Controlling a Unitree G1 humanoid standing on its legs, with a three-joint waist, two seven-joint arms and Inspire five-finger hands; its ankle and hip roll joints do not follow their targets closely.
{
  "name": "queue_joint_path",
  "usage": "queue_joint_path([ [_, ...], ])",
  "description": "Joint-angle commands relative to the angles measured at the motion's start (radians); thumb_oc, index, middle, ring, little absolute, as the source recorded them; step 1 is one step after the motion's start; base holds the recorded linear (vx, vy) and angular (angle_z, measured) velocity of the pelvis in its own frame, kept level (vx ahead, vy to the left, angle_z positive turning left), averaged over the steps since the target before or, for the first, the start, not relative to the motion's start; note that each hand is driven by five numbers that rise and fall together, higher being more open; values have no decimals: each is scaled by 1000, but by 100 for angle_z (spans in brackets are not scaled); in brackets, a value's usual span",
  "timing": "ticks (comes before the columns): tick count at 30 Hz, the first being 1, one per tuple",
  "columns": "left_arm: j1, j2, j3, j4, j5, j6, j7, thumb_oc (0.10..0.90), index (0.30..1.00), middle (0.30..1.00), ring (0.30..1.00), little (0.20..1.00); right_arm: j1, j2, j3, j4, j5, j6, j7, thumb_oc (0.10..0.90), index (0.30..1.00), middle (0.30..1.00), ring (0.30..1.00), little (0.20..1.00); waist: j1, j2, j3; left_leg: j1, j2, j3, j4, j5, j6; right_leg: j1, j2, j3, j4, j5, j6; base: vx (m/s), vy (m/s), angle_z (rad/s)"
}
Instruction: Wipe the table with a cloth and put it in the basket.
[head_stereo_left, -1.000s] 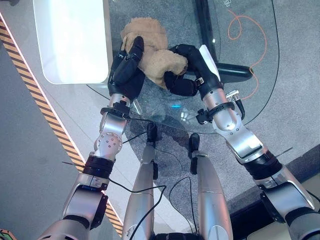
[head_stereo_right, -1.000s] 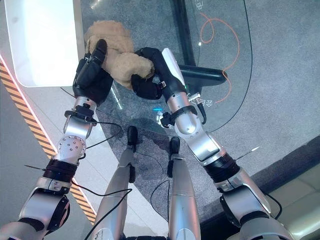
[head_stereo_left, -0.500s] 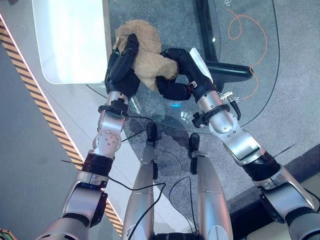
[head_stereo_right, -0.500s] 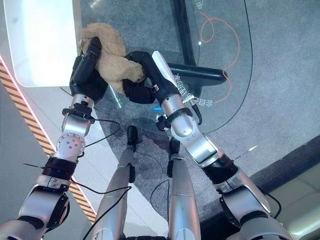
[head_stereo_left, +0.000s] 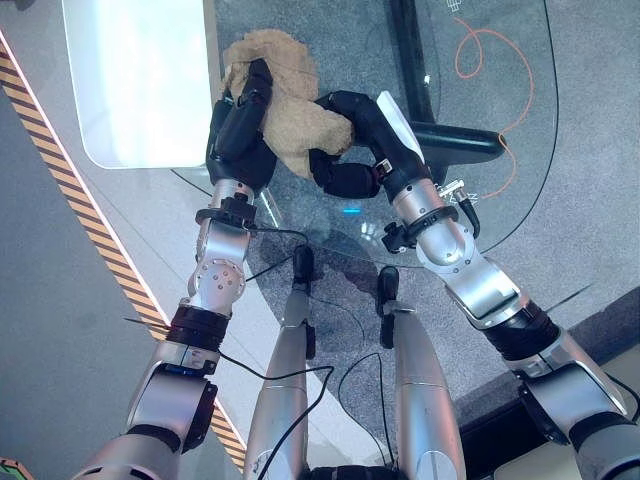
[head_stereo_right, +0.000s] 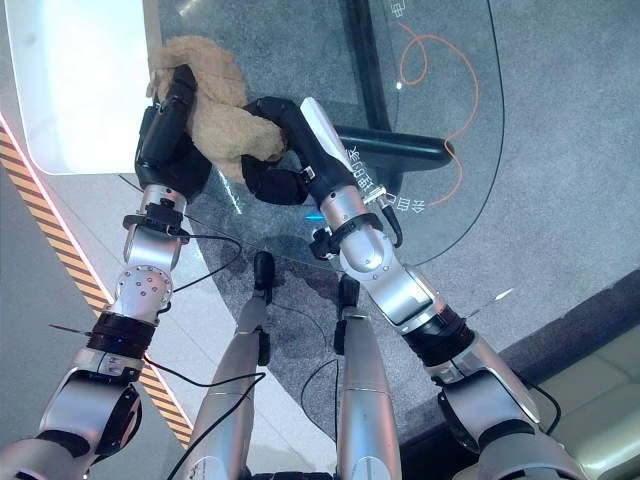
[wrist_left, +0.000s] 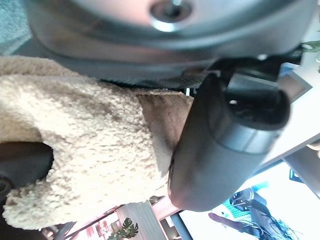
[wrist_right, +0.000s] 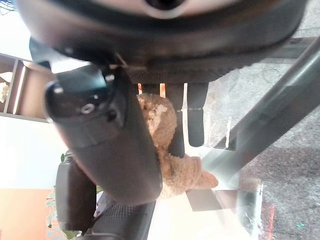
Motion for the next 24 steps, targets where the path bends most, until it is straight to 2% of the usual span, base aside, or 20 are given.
queue_joint_path([
  [1,-140,-9,0,-101,55,-124,-31,100,300,300,300,200,-144,41,-80,-69,-27,-111,-38,800,900,900,900,900,23,-29,-27,29,-23,23,118,-185,21,77,-19,12,-285,177,67,0,0,0],
  [4,-140,-16,16,-99,79,-193,13,100,300,300,300,200,-149,42,-85,-68,-24,-109,-40,800,900,900,900,900,25,-32,-27,27,-24,20,116,-184,21,74,-17,12,-285,177,66,0,0,0],
  [5,-141,-17,15,-99,80,-194,15,100,300,300,300,200,-150,42,-85,-68,-24,-109,-40,800,900,900,900,900,25,-31,-27,25,-24,20,115,-182,21,72,-17,12,-286,178,66,0,0,0],
  [6,-142,-18,23,-99,95,-227,38,100,300,300,300,200,-149,45,-86,-65,-24,-109,-40,800,900,900,900,900,27,-33,-27,26,-23,19,116,-183,20,74,-17,12,-285,176,65,0,0,0],
  [11,-148,-22,42,-101,135,-297,95,100,300,300,300,200,-158,47,-90,-57,-23,-105,-44,800,900,900,900,900,30,-35,-27,23,-25,15,113,-180,20,72,-16,10,-289,178,63,0,0,0],
  [14,-149,-29,55,-107,191,-361,169,100,300,300,300,200,-155,56,-94,-56,-27,-100,-43,800,900,900,900,900,32,-35,-27,31,-26,12,115,-190,19,79,-14,11,-284,166,62,0,0,0],
  [24,-164,-39,85,-111,290,-452,320,100,300,300,300,200,-168,68,-95,-38,-33,-102,-53,800,900,900,900,900,39,-37,-27,17,-30,6,121,-178,17,70,-15,8,-282,172,58,0,0,0],
])
